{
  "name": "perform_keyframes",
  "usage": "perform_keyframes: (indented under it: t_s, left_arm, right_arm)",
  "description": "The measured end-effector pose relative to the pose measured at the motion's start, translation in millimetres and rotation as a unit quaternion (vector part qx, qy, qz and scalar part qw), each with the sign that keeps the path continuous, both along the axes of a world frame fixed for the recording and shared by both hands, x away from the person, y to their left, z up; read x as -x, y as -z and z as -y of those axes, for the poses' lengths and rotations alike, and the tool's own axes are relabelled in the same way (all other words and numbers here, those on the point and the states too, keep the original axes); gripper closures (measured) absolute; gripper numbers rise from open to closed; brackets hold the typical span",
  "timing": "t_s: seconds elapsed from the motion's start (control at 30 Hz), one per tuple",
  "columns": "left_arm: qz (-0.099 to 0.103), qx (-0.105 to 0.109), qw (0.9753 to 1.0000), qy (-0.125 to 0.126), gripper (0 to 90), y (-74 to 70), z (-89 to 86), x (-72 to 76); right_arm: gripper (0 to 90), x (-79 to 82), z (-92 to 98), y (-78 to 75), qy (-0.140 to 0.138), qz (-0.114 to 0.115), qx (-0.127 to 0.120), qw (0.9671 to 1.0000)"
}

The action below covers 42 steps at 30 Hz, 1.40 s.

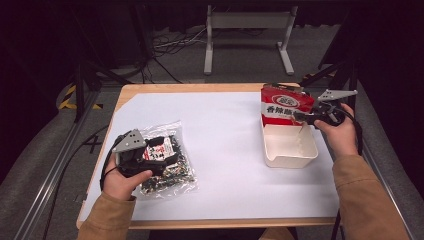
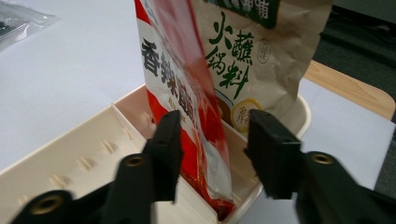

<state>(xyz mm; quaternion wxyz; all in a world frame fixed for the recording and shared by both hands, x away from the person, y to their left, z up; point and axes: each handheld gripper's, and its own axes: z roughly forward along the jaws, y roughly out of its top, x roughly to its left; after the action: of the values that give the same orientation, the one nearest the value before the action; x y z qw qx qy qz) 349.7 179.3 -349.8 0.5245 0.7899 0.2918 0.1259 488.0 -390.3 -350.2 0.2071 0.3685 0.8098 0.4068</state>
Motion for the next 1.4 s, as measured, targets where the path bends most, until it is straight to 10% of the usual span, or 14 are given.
perform_keyframes:
  t_s: [0.37, 0.8, 1.4]
  left_arm:
    - [-0.003, -0.001, 0.9999, -0.01, 20.7, 1.6, -8.6, 1.2]
    - [-0.008, -0.012, 0.9996, -0.024, 19.0, 2.5, -20.0, 0.9]
    - [-0.02, -0.02, 0.9982, -0.052, 19.1, 5.8, -41.2, -4.6]
  right_arm:
    - [33.7, 26.5, 5.0, -10.6, 0.021, 0.011, -0.008, 0.9997]
    - [36.2, 62.1, 1.2, -19.6, 0.027, 0.02, -0.007, 0.9994]
    - [46.9, 121.5, -29.5, -30.6, -0.031, 0.052, -0.01, 0.9981]
